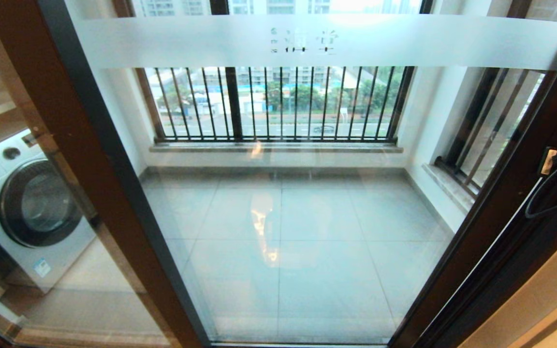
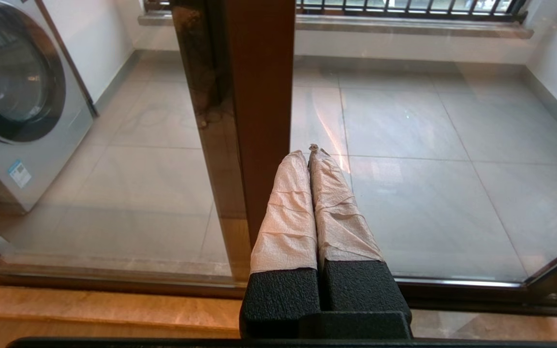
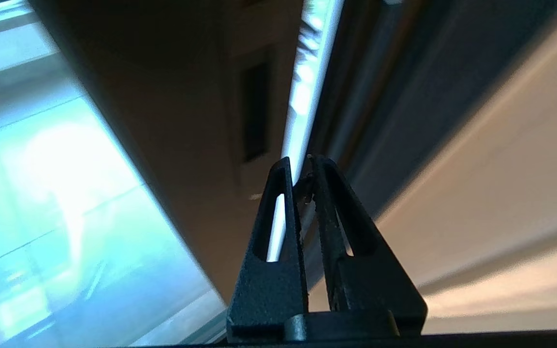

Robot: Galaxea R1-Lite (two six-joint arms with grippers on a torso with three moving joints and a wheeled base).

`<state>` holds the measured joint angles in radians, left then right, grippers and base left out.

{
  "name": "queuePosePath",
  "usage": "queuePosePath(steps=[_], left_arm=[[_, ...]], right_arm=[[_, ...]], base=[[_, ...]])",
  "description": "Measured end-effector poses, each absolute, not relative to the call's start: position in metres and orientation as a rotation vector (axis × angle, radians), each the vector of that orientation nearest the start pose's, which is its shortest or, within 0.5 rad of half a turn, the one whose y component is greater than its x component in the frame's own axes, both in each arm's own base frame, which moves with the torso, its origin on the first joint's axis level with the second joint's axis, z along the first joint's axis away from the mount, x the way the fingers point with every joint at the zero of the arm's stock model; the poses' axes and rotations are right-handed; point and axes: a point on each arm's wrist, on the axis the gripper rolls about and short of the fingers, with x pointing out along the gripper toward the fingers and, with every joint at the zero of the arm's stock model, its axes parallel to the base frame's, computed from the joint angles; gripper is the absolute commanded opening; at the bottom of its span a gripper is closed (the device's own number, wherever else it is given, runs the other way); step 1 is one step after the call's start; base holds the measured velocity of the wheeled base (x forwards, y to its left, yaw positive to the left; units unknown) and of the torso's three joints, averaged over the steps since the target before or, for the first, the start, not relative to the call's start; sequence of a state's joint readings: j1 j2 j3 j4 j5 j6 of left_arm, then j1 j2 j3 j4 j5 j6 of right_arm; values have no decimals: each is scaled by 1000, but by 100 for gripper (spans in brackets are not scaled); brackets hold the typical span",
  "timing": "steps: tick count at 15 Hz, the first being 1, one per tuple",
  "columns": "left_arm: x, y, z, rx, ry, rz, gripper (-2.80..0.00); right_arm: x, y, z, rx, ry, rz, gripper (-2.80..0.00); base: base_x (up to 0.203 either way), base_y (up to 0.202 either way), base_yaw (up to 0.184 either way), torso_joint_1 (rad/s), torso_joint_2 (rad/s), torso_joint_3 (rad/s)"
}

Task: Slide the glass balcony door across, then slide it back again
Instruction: Close the slid door

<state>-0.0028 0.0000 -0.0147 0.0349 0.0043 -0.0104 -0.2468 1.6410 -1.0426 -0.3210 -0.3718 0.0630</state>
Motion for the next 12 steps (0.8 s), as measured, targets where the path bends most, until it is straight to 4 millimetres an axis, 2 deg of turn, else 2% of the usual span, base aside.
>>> queuePosePath(steps=[12], left_arm=[[-24, 0, 76, -10, 20, 2, -280]], right_arm=[[309, -91, 226, 43, 244, -621, -280]], base=[[0, 0, 0, 0, 0, 0]])
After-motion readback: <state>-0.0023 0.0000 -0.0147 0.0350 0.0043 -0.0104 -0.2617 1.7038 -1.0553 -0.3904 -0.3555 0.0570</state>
